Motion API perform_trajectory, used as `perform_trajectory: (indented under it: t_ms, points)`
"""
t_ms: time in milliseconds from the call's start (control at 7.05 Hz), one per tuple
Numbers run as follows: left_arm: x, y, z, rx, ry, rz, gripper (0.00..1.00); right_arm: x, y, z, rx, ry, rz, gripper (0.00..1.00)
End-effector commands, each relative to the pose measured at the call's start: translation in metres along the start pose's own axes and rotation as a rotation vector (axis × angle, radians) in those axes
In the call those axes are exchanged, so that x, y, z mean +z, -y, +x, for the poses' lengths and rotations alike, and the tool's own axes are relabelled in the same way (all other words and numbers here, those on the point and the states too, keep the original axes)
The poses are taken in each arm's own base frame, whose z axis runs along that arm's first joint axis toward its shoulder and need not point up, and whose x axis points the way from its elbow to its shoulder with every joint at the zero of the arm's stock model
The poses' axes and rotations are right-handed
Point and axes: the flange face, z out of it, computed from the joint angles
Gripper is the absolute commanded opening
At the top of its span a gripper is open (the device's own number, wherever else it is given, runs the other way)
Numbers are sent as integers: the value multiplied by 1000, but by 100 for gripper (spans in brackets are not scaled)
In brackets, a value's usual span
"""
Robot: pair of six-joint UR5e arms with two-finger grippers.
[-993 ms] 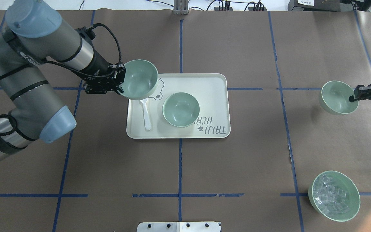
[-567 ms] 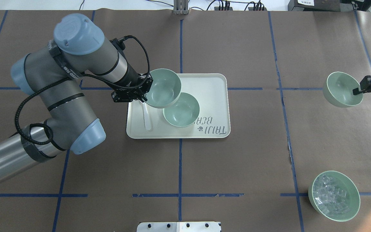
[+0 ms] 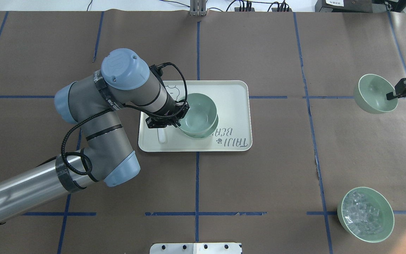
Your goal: Stack green bowls together
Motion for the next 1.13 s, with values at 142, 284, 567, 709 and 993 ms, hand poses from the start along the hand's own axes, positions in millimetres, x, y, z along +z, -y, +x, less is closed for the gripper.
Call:
perform_trajectory:
  t_ms: [142,284,567,709,993]
  points:
    - [0,-2,3,12,-19,0,0,-2,0,-3,-4,3,4,0]
    - [2,0,3,18,-39,0,0,-3,0,-4,-6,4,5,0]
    - [6,2,-1,26,-53,-1,0,-3,-1,-2,-4,3,4,0]
    - [7,3,-2,24,-53,-1,0,-3,-3,-1,-4,3,4,0]
    - [16,9,-4,35,-81,-1,98,-4,-4,-3,-6,4,5,0]
